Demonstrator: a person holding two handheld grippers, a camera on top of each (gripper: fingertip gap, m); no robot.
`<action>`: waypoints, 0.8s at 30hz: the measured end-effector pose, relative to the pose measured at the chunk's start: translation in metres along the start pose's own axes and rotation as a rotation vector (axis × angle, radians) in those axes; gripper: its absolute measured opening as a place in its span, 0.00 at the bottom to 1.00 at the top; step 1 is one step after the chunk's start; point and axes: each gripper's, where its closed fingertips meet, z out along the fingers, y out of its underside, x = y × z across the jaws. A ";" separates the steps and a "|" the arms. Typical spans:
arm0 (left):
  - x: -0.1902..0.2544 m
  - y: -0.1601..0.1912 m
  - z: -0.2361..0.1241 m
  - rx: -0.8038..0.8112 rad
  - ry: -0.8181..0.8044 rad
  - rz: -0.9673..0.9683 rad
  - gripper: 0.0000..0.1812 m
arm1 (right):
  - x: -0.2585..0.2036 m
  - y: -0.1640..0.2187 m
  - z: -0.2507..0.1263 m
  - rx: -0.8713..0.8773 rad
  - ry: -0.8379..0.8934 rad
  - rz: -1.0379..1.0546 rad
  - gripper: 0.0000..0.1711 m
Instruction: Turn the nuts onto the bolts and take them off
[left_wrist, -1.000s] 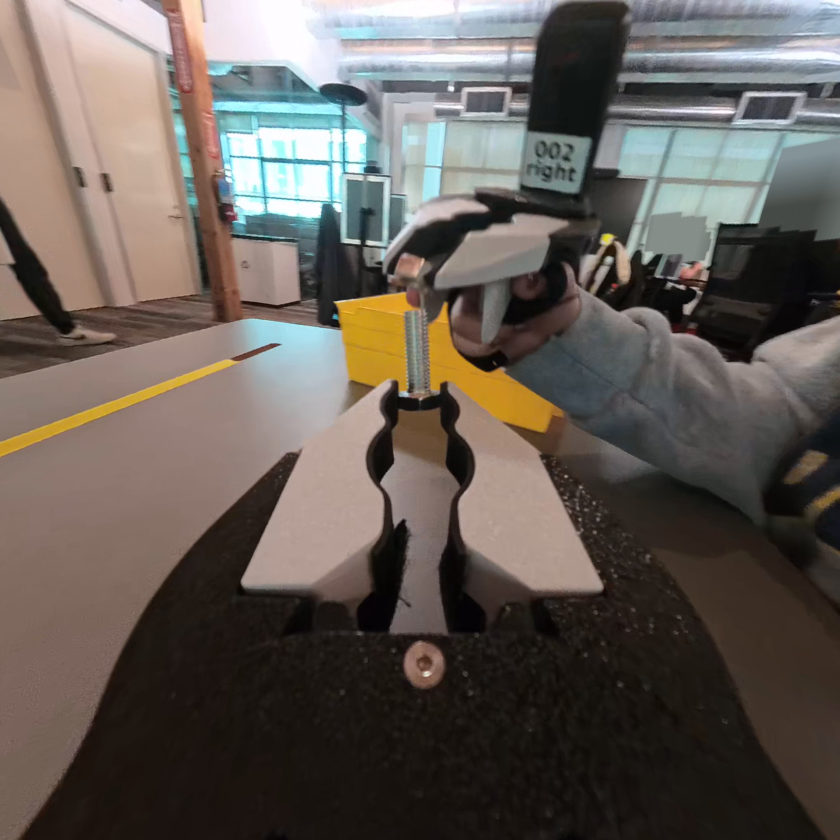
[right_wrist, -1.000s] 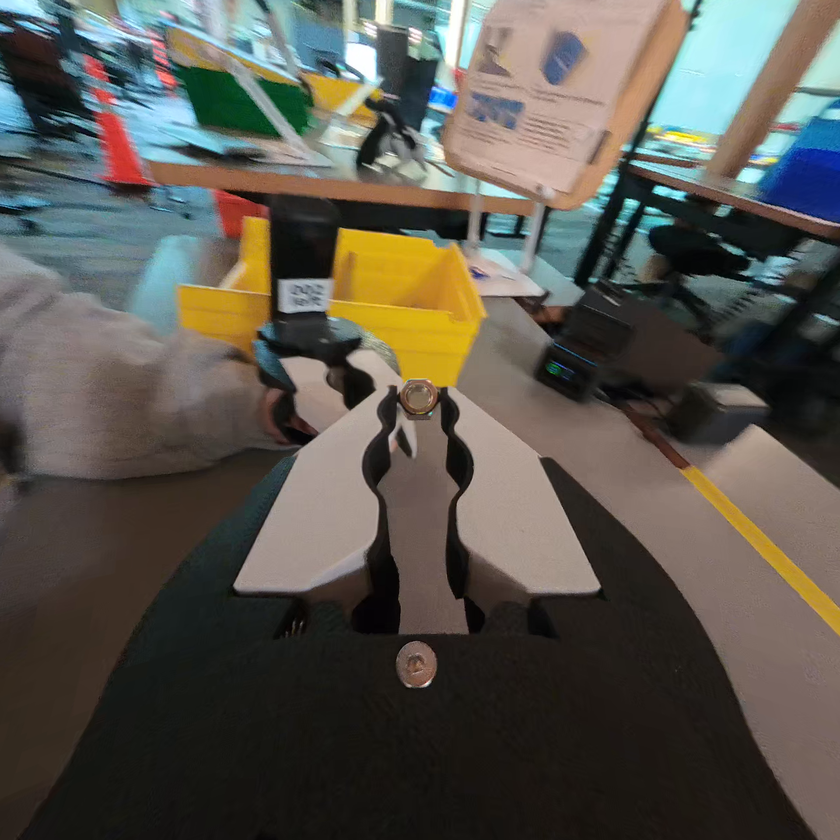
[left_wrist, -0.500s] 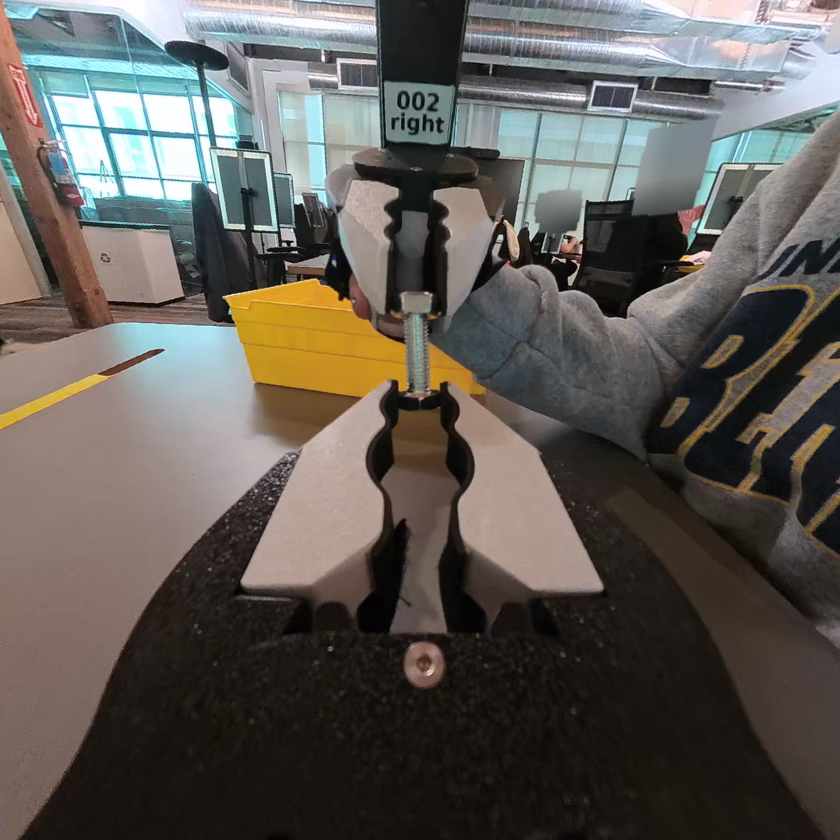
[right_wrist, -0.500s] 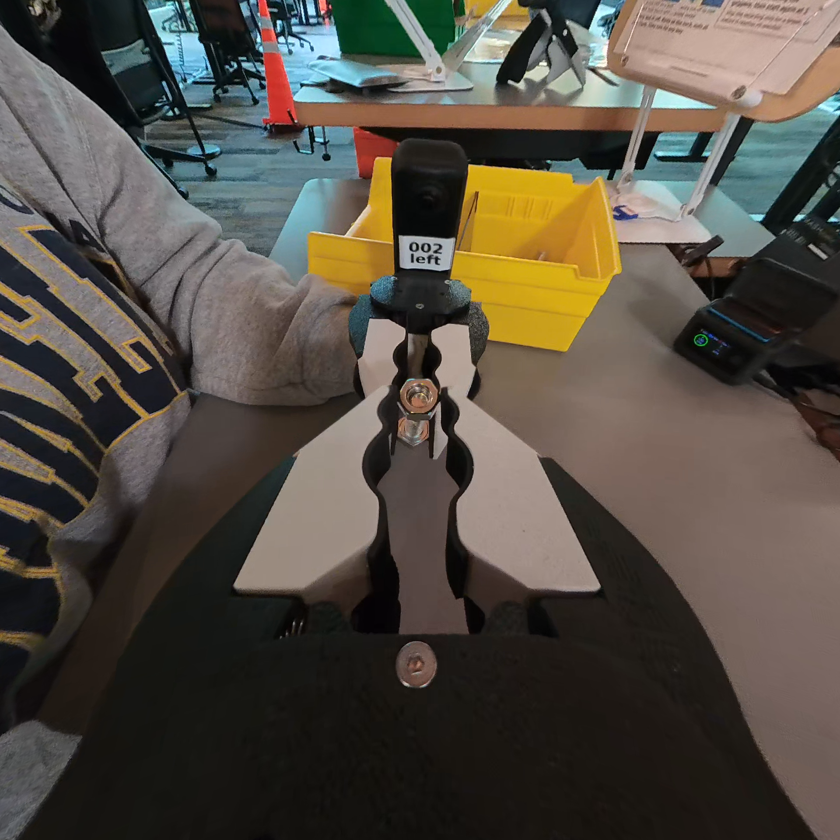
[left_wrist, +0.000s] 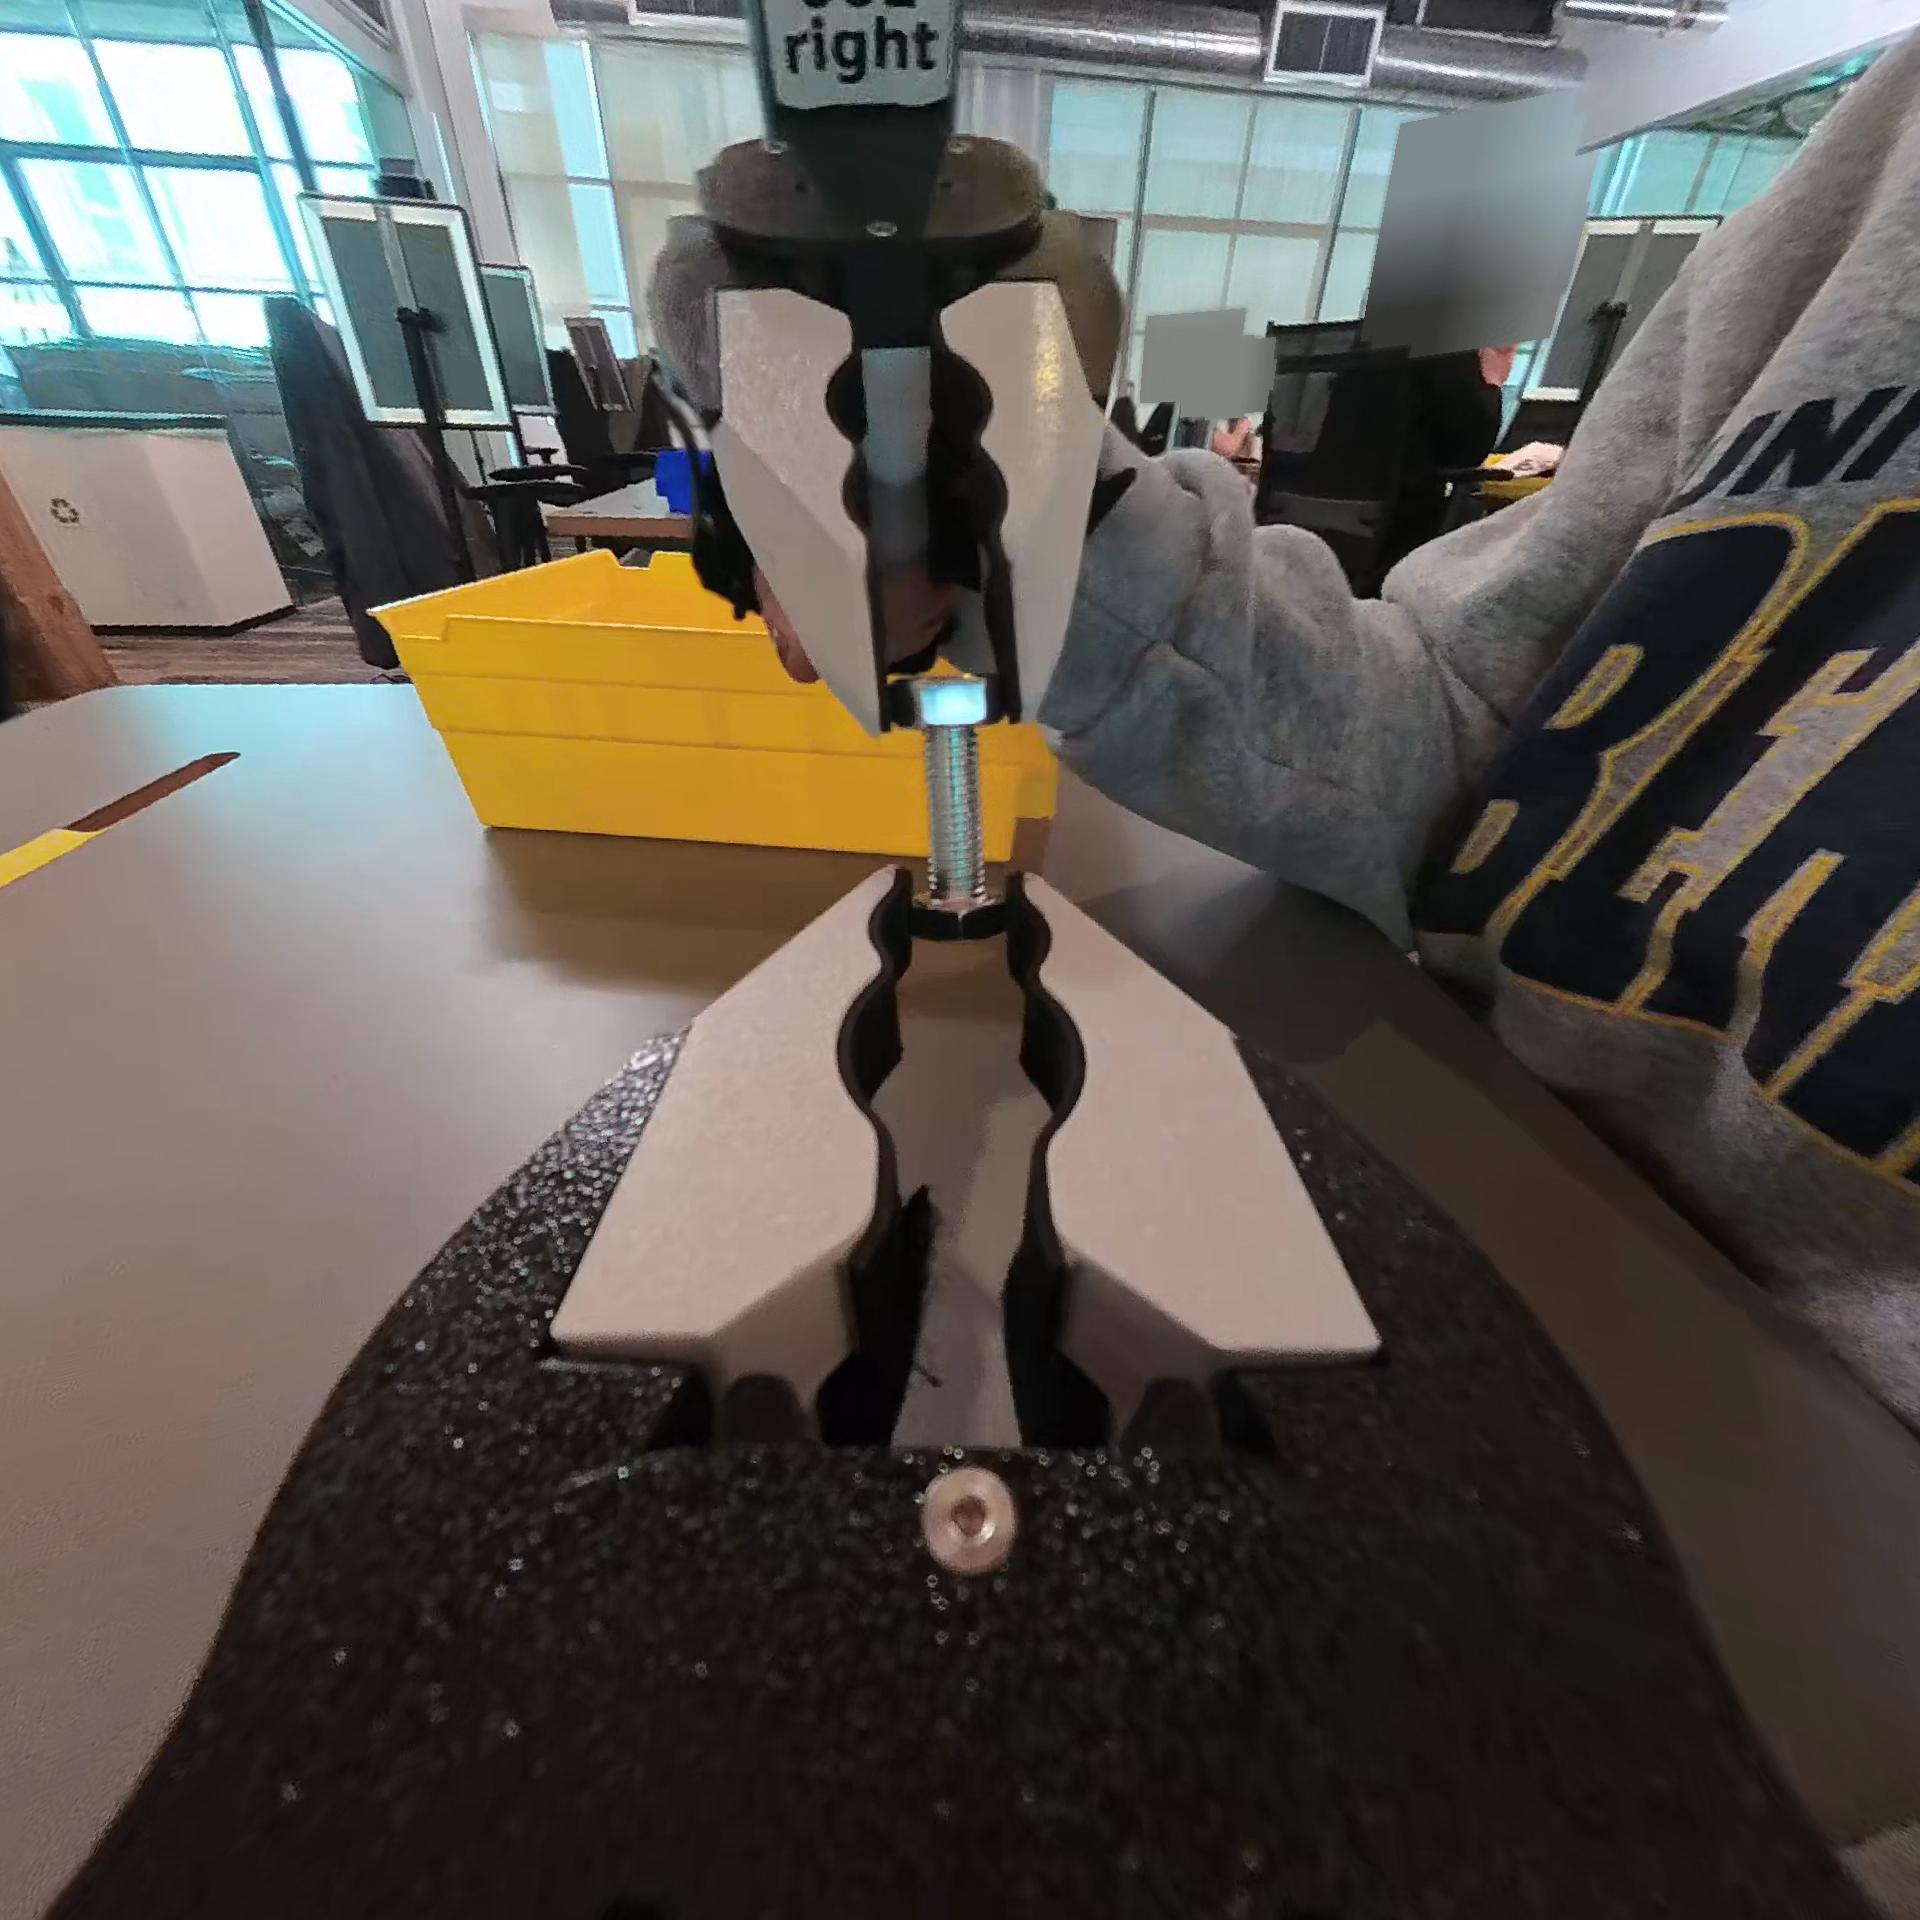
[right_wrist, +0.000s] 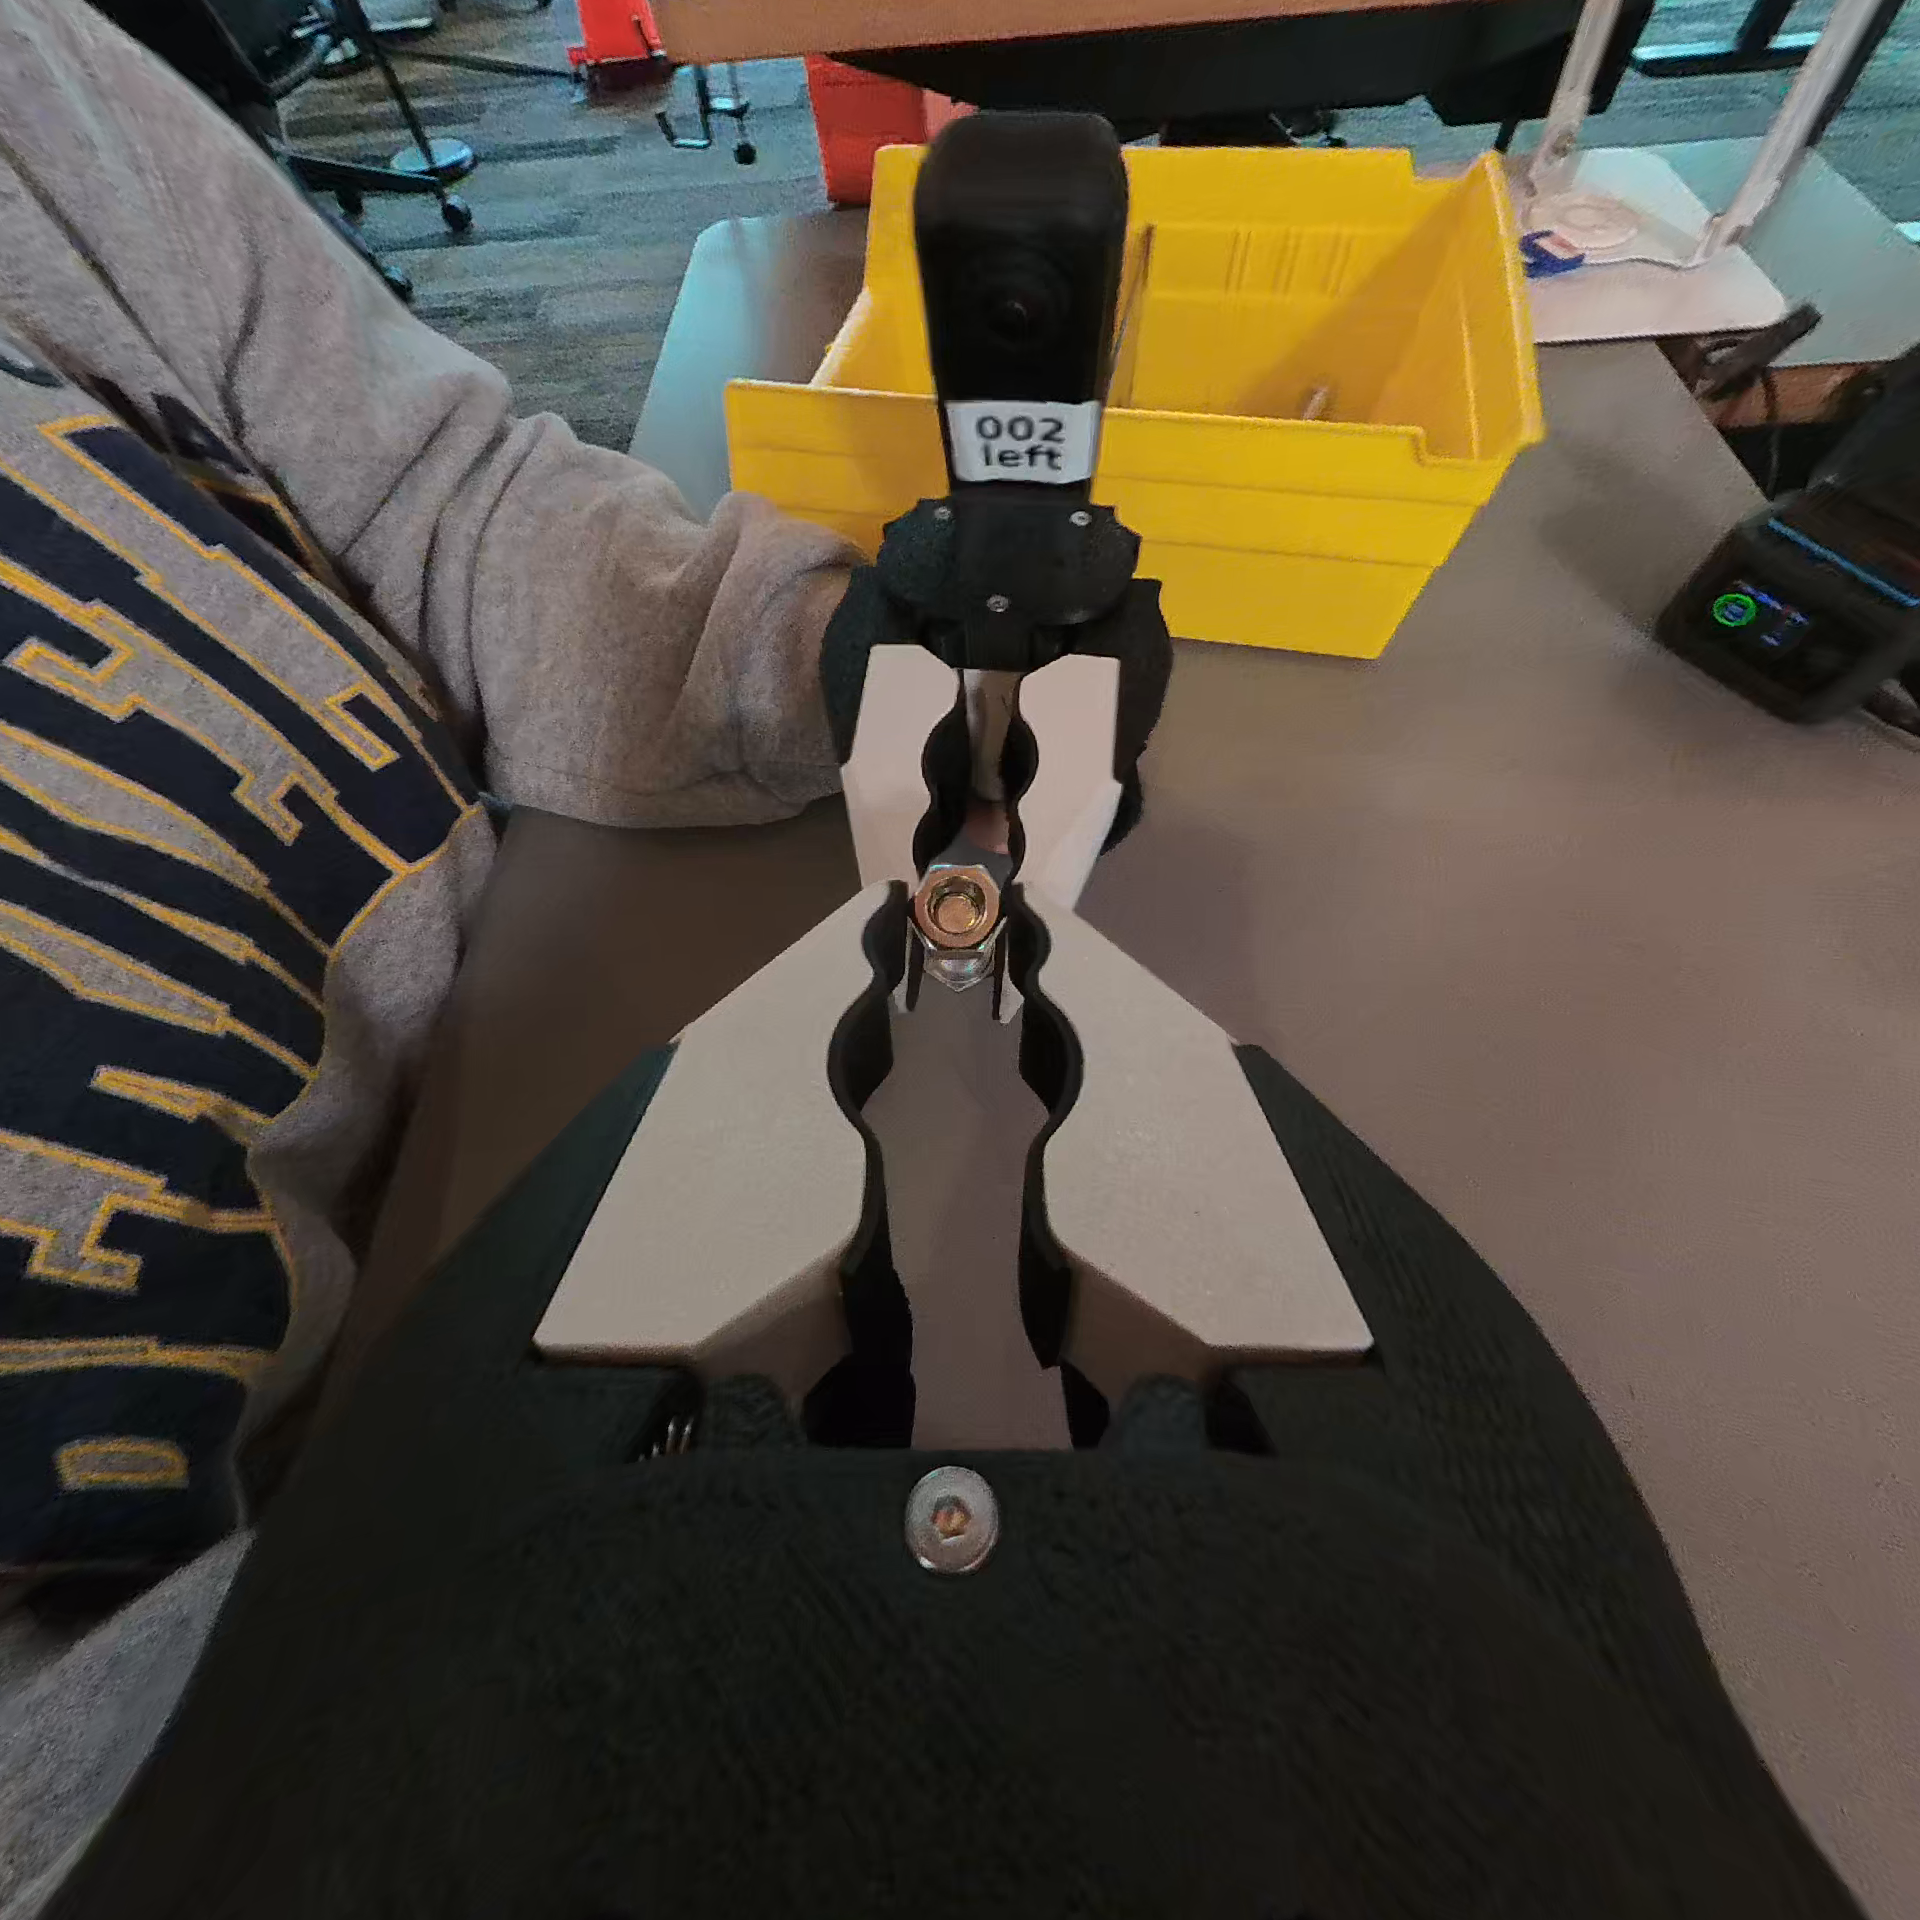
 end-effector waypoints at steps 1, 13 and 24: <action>-0.003 -0.001 0.000 0.007 -0.020 -0.002 0.09 | 0.003 -0.001 0.000 0.005 0.027 0.015 0.10; -0.019 -0.011 -0.005 0.085 -0.141 -0.010 0.08 | 0.021 -0.014 -0.001 0.188 0.329 0.134 0.11; -0.020 -0.020 -0.009 0.153 -0.128 -0.057 0.09 | 0.005 -0.045 0.004 0.690 0.258 -0.005 0.59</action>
